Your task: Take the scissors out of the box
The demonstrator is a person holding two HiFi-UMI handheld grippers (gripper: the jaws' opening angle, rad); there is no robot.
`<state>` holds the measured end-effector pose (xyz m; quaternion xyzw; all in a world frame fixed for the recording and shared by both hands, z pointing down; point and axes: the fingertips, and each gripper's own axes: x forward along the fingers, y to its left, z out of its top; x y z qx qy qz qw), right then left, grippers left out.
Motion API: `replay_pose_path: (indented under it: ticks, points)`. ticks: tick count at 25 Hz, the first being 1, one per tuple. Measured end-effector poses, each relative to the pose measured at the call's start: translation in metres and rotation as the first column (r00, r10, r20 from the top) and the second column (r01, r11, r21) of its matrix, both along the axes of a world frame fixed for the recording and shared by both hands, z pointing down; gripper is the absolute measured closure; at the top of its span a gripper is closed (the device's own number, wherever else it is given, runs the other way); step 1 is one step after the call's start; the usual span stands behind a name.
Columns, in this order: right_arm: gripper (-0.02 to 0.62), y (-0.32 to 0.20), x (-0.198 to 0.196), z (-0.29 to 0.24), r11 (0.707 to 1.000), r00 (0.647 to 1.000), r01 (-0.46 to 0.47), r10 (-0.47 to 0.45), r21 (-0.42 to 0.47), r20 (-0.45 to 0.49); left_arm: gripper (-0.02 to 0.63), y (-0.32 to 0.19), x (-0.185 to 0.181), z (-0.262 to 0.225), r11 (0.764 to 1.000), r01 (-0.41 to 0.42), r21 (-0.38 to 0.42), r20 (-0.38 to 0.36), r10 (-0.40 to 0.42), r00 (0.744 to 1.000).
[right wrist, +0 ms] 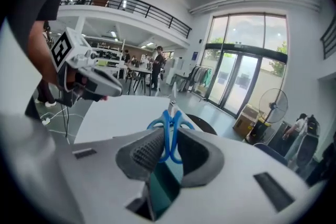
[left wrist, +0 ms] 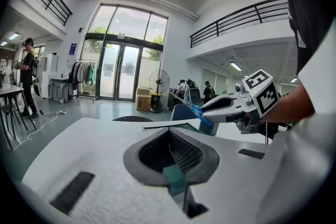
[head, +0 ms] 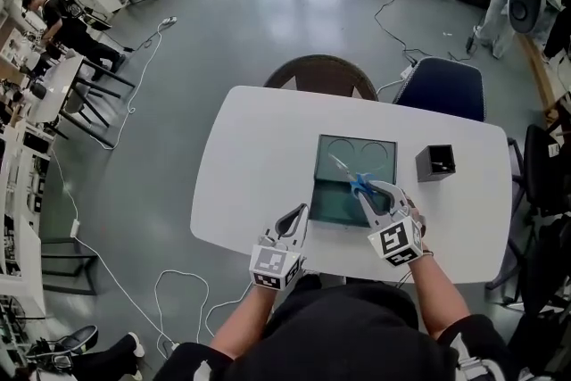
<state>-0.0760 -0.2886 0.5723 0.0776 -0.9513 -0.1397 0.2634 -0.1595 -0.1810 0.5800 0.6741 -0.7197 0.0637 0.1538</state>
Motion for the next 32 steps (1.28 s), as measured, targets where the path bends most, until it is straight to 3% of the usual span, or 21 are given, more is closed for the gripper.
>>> replay_pose_path:
  ticks: [5,14,22,32]
  points:
    - [0.508,-0.005,0.003,-0.040,0.998,0.987,-0.055,0.057,-0.017,0.153,0.598,-0.012,0.004,-0.013,1.000,-0.020,0.022,0.014,0.020,1.000]
    - [0.508,-0.012,0.024,-0.094,0.989,0.927,-0.148,0.138,0.003,0.350,0.598,-0.031,0.010,-0.039,0.997,-0.037,0.069,0.044,0.034,0.998]
    - [0.508,-0.022,0.046,-0.113,0.977,0.890,-0.214,0.190,0.013,0.416,0.598,-0.038,0.014,-0.049,0.994,-0.054,0.098,0.062,0.048,0.997]
    - [0.508,-0.020,0.049,-0.116,0.975,0.884,-0.220,0.192,0.016,0.425,0.598,-0.035,0.010,-0.049,0.994,-0.044,0.103,0.068,0.037,0.997]
